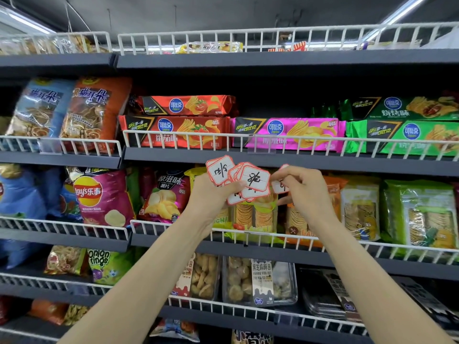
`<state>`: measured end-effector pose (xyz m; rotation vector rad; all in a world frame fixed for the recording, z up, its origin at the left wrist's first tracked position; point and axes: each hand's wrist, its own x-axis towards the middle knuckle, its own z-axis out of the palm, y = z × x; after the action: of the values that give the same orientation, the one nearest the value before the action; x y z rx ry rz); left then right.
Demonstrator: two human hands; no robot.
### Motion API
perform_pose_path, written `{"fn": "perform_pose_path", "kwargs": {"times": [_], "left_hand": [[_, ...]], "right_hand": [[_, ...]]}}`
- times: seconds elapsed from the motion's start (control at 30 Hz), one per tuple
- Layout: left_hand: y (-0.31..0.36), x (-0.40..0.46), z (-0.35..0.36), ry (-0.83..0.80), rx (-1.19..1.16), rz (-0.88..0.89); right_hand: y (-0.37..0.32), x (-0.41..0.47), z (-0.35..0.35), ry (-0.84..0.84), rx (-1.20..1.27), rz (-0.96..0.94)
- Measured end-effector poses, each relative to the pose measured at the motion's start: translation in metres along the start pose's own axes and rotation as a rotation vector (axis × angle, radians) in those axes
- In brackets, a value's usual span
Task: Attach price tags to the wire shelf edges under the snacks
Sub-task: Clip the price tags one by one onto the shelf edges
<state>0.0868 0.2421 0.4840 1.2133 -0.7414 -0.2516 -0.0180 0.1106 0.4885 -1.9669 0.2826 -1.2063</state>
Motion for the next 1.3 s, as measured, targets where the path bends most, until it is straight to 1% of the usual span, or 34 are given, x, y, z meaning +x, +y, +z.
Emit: {"fn": "perform_pose_path", "kwargs": {"times": [0.1,0.2,0.33,0.43,0.5,0.53,0.67,0.77,0.93,1.17,1.3], "left_hand": [[0.0,0.001,0.002,0.008,0.016,-0.004],[-0.002,0.001,0.002,-0.005,0.01,-0.014],[-0.004,0.002,-0.003,0.002,-0.03,-0.013],[-0.004,0.001,-0.005,0.024,-0.027,-0.01],[-0.004,0.001,-0.005,0.036,-0.029,-0.013],[-0.004,0.001,-0.005,0.041,-0.032,-0.015],[-0.003,0.001,-0.003,0.055,-0.037,-0.029],[-0.002,0.002,-0.007,0.054,-0.026,-0.021],[-0.003,0.0,-0.015,-0.082,-0.003,-0.038],[-0.001,-0.002,-0.013,-0.148,0.073,-0.017],[-0.001,-0.002,-0.011,-0.131,0.093,0.045]], "right_hand": [[-0.006,-0.004,0.005,-0.062,0.029,0.036],[-0.006,-0.001,0.006,-0.07,0.017,0.032],[-0.005,0.0,0.006,-0.125,0.146,0.1],[-0.003,0.001,0.004,0.001,0.169,0.108],[-0.001,0.003,0.003,0.091,0.079,0.112],[0.0,0.004,0.003,0.099,0.042,0.112],[-0.002,0.003,0.005,0.013,-0.018,0.077],[-0.003,0.001,-0.001,0.033,0.073,0.066],[-0.001,0.0,-0.01,-0.074,0.131,0.088],[-0.002,0.0,-0.01,-0.125,0.096,0.046],[-0.004,-0.003,-0.009,-0.221,0.066,0.029]]}}
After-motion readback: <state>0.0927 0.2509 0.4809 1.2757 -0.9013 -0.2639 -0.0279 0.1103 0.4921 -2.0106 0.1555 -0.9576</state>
